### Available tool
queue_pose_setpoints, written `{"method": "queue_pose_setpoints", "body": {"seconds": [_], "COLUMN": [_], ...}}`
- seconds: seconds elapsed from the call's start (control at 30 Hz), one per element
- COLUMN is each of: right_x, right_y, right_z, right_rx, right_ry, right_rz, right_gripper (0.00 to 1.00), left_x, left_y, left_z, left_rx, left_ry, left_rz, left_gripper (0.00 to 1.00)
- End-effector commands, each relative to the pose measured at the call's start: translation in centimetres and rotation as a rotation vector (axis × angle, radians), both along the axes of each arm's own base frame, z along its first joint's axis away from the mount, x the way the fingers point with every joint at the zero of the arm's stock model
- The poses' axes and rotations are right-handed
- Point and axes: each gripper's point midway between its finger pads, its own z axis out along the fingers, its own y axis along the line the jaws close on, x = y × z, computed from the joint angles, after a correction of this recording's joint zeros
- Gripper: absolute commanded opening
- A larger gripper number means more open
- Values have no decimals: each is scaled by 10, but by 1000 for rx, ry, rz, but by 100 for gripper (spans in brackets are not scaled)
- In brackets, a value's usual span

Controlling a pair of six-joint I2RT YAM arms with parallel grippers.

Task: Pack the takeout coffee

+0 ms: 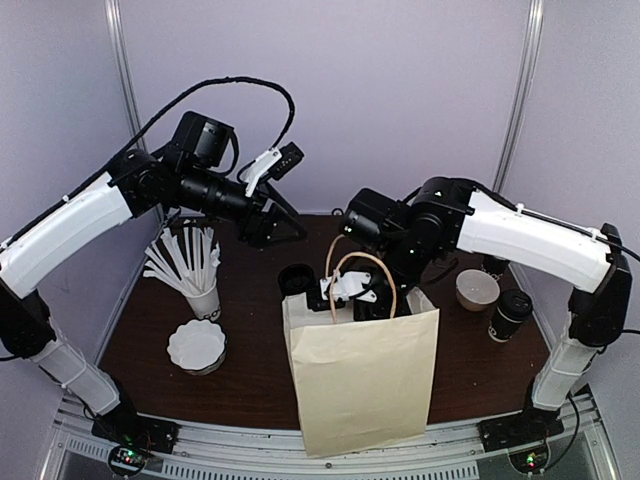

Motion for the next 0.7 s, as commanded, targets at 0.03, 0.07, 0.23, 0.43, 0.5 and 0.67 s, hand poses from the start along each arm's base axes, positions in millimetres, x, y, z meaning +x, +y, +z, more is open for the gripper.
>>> {"method": "queue_pose_setpoints", "body": {"seconds": [0.03,0.07,0.23,0.43,0.5,0.67], "right_x": [-7,-7,-7,-12,-13,-16], "right_y": [-4,-5,-8,-13,-15,-18], "right_z": [2,4,17,20,19,18], "right_rx": [-3,1,28,33,31,26], "right_ry": [8,6,-22,-21,-19,-12], "right_rz": [22,24,30,42,44,56], "right_gripper": [55,55,55,55,55,55], "left_x": [-23,-29,-45,-29,-26,-26], "left_y": [-10,-11,-18,-26,-32,-49], "left_z": [1,-1,-19,-38,-36,-24], "left_rx": [-47,-48,-6,39,17,-54], "left_ry": [96,121,176,169,167,205], "left_rz": [-134,-159,-202,-132,-142,-185], "left_gripper": [65,65,65,63,60,48]}}
